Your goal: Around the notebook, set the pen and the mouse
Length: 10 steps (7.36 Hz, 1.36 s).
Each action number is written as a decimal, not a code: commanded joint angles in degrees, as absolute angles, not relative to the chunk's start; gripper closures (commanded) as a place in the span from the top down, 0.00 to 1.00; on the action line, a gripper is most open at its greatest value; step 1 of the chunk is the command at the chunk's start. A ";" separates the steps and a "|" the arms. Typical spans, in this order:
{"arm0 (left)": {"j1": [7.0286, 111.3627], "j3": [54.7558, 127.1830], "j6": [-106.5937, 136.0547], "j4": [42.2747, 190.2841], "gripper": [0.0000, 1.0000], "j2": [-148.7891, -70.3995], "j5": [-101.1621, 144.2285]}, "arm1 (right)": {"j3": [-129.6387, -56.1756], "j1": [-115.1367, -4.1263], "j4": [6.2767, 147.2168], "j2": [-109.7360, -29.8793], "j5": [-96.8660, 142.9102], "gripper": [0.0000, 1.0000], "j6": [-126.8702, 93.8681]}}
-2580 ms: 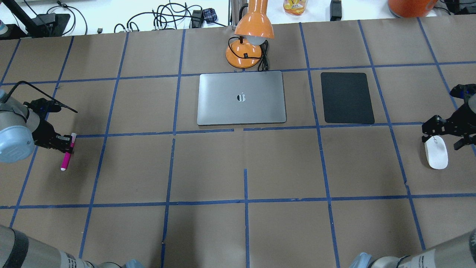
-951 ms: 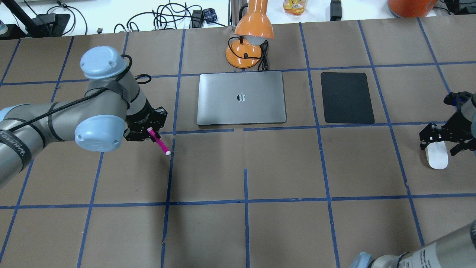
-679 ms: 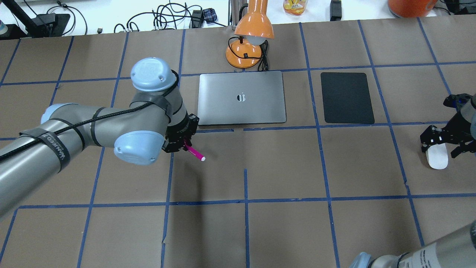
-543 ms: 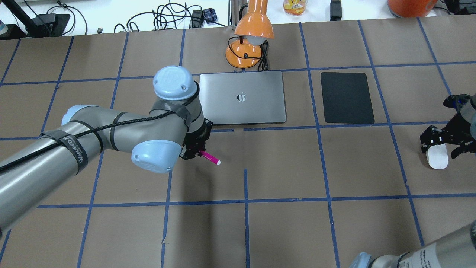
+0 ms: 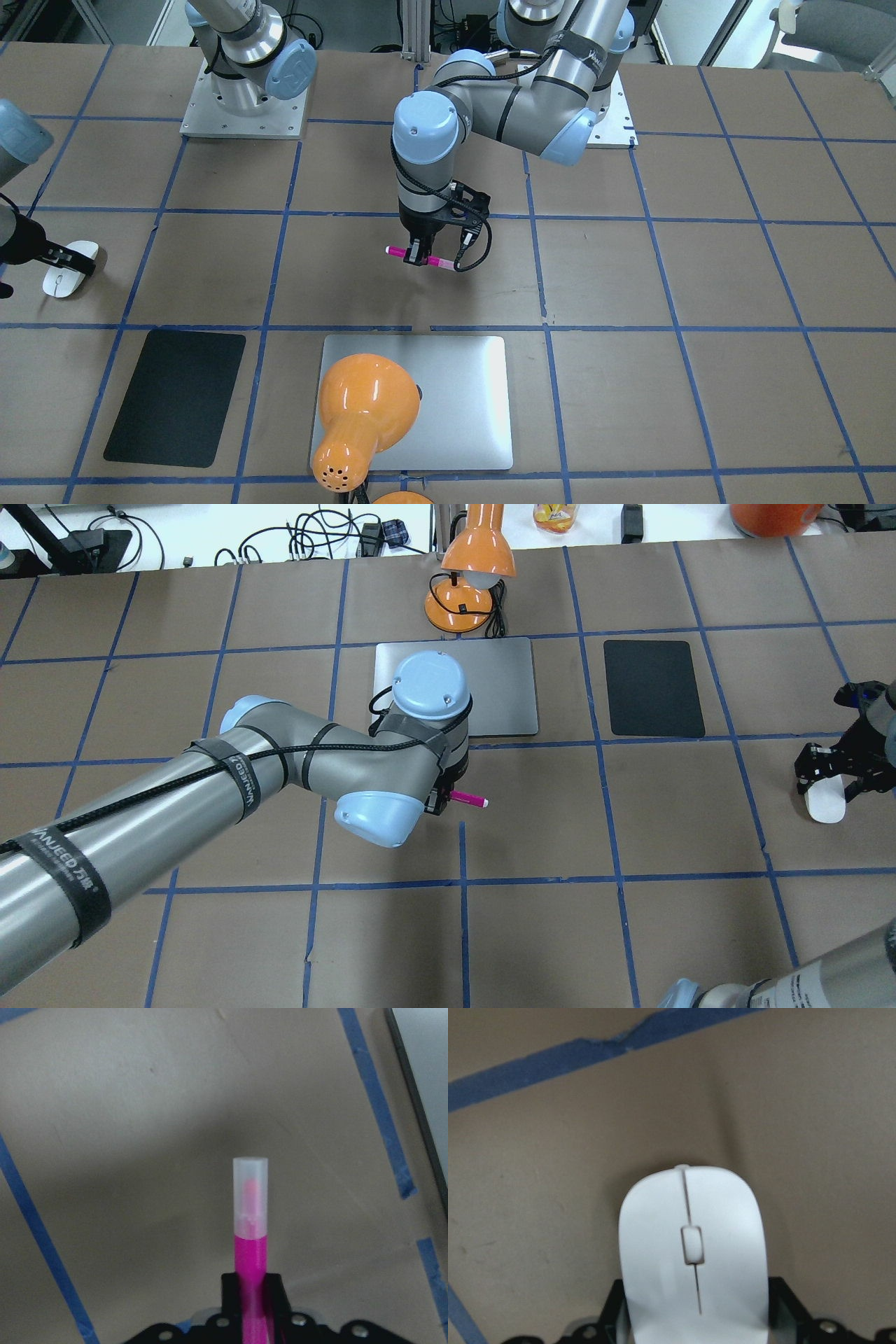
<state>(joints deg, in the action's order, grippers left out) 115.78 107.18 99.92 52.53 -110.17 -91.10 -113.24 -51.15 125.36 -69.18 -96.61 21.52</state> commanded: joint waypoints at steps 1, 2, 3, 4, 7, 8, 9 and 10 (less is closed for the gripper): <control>116.28 105.82 101.70 52.73 0.00 -113.11 -91.23 | -113.20 -51.15 124.90 -69.87 -96.59 0.56 21.27; 116.19 104.78 102.47 52.47 0.23 -113.99 -91.06 | -113.03 -51.15 124.89 -69.87 -96.59 0.56 21.36; 116.19 103.63 102.74 52.47 0.69 -114.60 -91.05 | -112.85 -51.15 124.89 -69.96 -96.59 0.53 21.36; 115.93 103.45 101.79 52.56 0.98 -114.35 -91.49 | -112.59 -51.15 124.89 -70.05 -96.50 0.52 21.36; 110.50 102.84 78.67 57.01 1.00 -109.01 -91.14 | -108.73 -53.34 124.89 -70.40 -95.63 0.53 20.74; 107.09 101.00 67.26 63.74 1.00 -106.03 -91.14 | -106.81 -56.13 124.54 -70.49 -95.71 0.53 20.66; 104.61 97.51 55.32 72.34 1.00 -102.95 -91.23 | -104.70 -59.21 123.15 -70.05 -95.36 0.53 19.70; 102.33 92.95 43.54 81.30 1.00 -100.74 -91.06 | -102.94 -61.67 122.96 -69.87 -94.32 0.53 17.51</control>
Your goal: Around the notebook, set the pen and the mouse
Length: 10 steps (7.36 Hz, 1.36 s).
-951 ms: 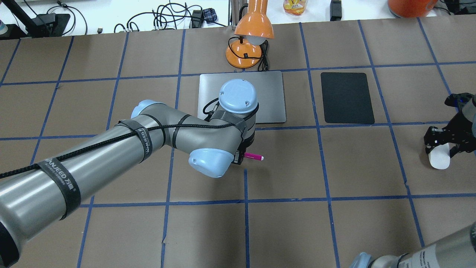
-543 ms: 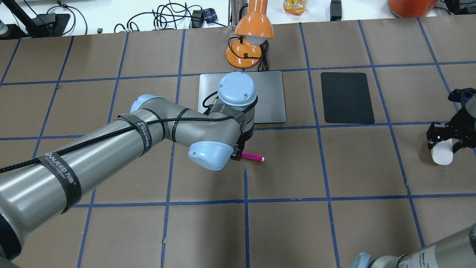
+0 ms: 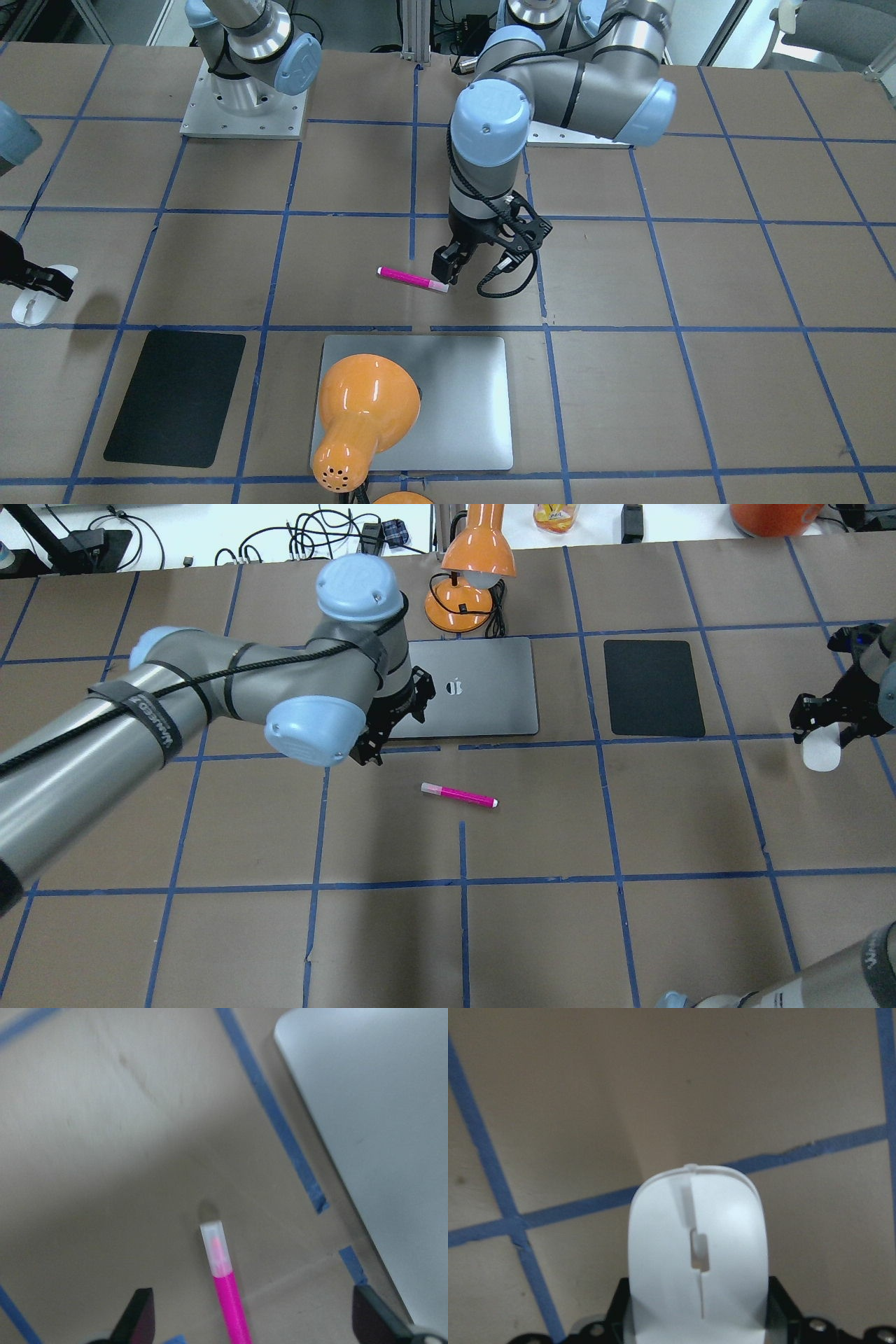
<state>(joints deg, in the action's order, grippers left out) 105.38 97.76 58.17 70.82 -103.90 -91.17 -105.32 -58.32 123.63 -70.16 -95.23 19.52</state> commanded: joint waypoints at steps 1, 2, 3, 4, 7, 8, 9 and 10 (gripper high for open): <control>100.65 88.64 34.37 87.74 1.00 -98.90 -89.66 | -101.88 -63.96 123.13 -69.87 -92.13 0.54 16.71; 100.46 86.24 22.36 90.33 1.00 -96.88 -89.21 | -100.73 -65.55 123.13 -69.70 -92.02 0.54 14.70; 100.46 86.05 8.40 90.44 1.00 -94.85 -89.21 | -98.46 -67.65 123.13 -67.78 -91.85 0.54 13.11; 99.85 86.22 -2.18 90.44 1.00 -93.62 -89.56 | -94.87 -70.02 123.05 -65.24 -91.85 0.54 10.49; 97.13 87.45 -8.97 90.35 1.00 -91.77 -89.56 | -86.24 -75.93 122.43 -58.03 -90.80 0.54 1.53; 95.90 87.45 -8.53 89.74 1.00 -91.15 -89.47 | -85.61 -77.50 122.43 -56.53 -88.96 0.54 -0.42; 94.15 87.45 -8.09 89.82 1.00 -90.71 -89.39 | -85.87 -78.56 122.26 -55.90 -88.86 0.56 -2.27; 93.52 87.63 -7.82 90.52 1.00 -90.27 -89.47 | -86.57 -78.75 121.30 -55.38 -88.77 0.58 -2.28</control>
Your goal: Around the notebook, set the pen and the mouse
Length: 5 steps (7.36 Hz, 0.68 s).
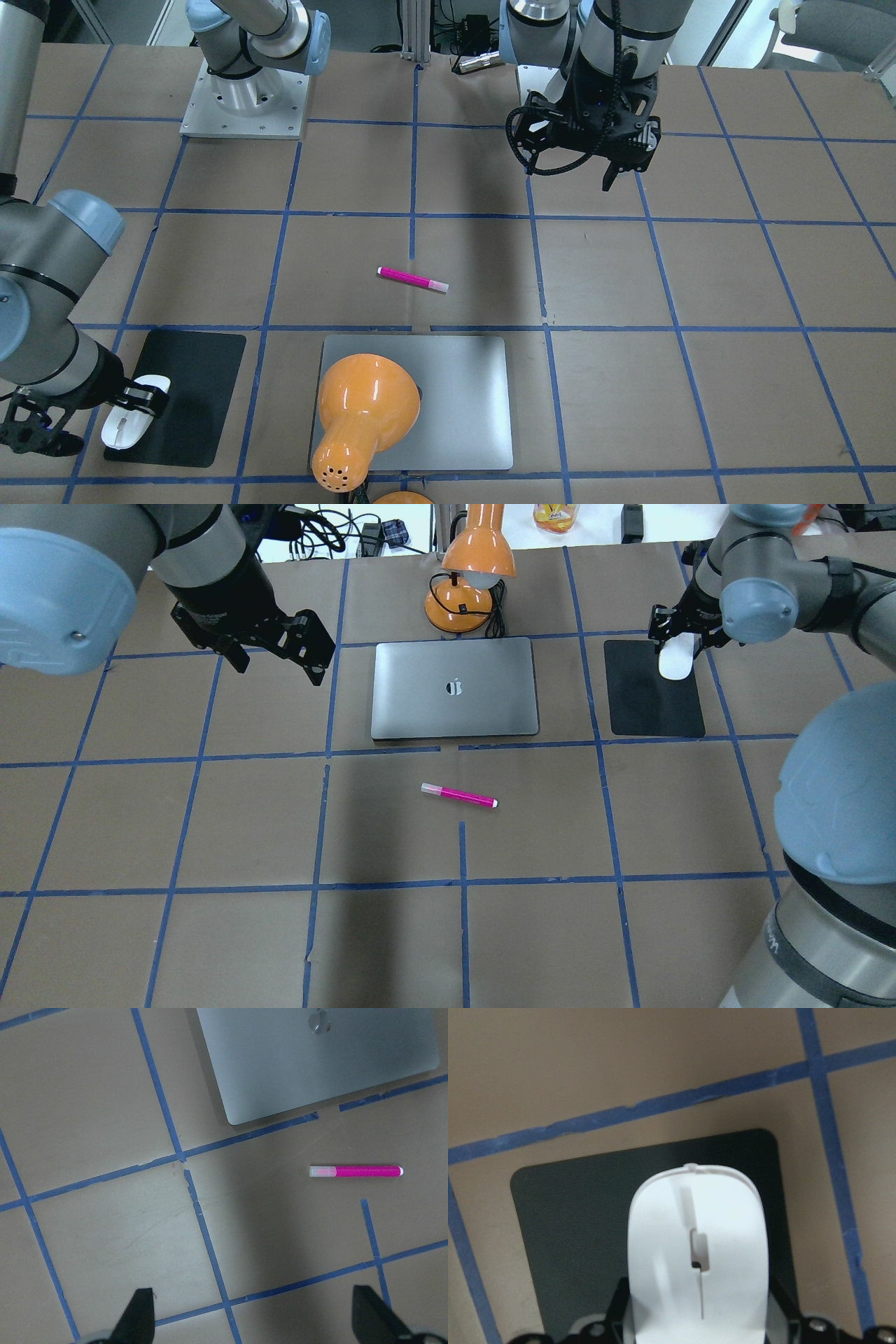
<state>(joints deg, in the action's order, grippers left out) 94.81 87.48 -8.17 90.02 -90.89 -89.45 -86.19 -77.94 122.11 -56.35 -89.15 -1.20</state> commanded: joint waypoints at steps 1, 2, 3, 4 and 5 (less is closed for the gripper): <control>93.52 87.97 -7.74 90.61 1.00 -89.83 -89.56 | -87.01 -78.75 121.55 -54.85 -88.77 0.58 -2.29; 93.52 88.59 -7.73 90.62 1.00 -89.56 -89.56 | -87.10 -78.84 121.38 -54.76 -88.68 0.58 -2.29; 93.52 89.12 -7.73 90.35 1.00 -89.56 -89.47 | -87.10 -79.36 121.29 -54.76 -88.77 0.62 -2.29; 93.52 89.21 -7.73 90.35 1.00 -89.47 -89.47 | -87.19 -79.54 121.12 -54.58 -88.77 0.62 -2.29; 93.52 89.21 -7.73 90.35 1.00 -89.21 -89.47 | -87.27 -79.54 121.20 -54.41 -88.86 0.83 -1.85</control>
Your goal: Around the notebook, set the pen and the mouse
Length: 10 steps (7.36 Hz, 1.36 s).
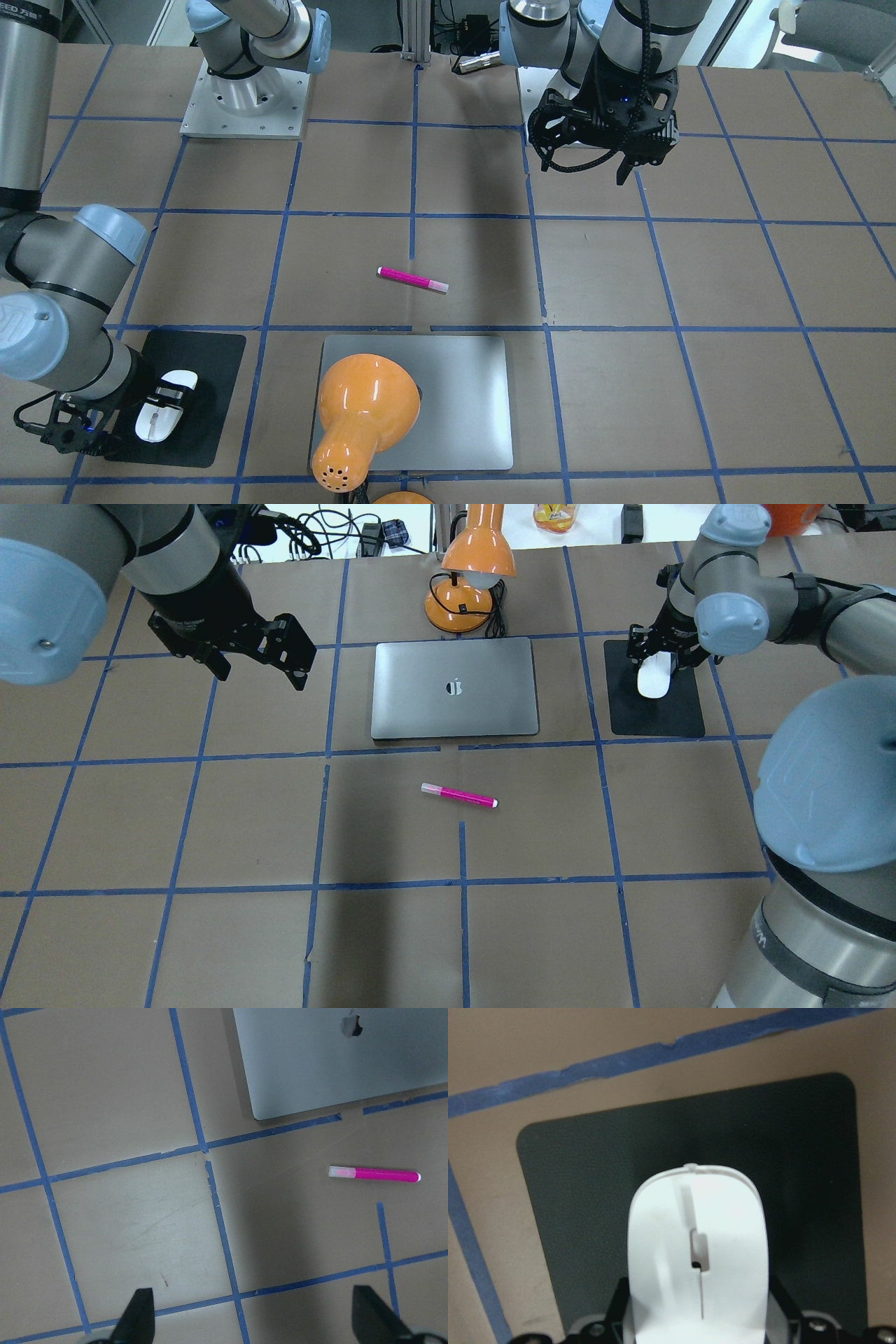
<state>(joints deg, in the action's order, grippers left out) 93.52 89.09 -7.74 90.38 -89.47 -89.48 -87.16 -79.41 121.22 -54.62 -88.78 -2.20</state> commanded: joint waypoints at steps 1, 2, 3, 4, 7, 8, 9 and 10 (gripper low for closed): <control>93.60 89.21 -7.73 90.26 1.00 -89.12 -89.39 | -87.10 -79.54 121.29 -54.14 -88.86 1.00 -1.32; 93.52 89.21 -7.73 90.18 1.00 -89.03 -89.30 | -87.10 -79.54 121.20 -54.66 -88.86 1.00 -1.41; 93.52 89.12 -7.65 89.74 1.00 -88.95 -88.95 | -86.32 -79.80 119.63 -55.71 -88.94 1.00 -1.41; 93.78 89.03 -6.60 89.74 1.00 -88.60 -88.95 | -86.31 -80.85 117.71 -59.12 -89.12 1.00 -1.93; 93.43 89.12 -2.46 89.82 1.00 -88.59 -89.38 | -86.22 -82.78 102.19 -72.90 -89.74 1.00 -2.46; 93.43 89.12 -2.37 90.09 1.00 -88.42 -89.30 | -87.00 -84.36 98.39 -78.17 -89.39 1.00 -2.55; 93.43 89.12 -2.37 90.17 1.00 -88.42 -89.30 | -87.10 -87.07 95.57 -82.31 -89.30 1.00 -2.55; 93.34 89.12 -2.37 90.44 1.00 -88.33 -89.47 | -87.19 -87.62 92.93 -84.88 -89.21 1.00 -2.55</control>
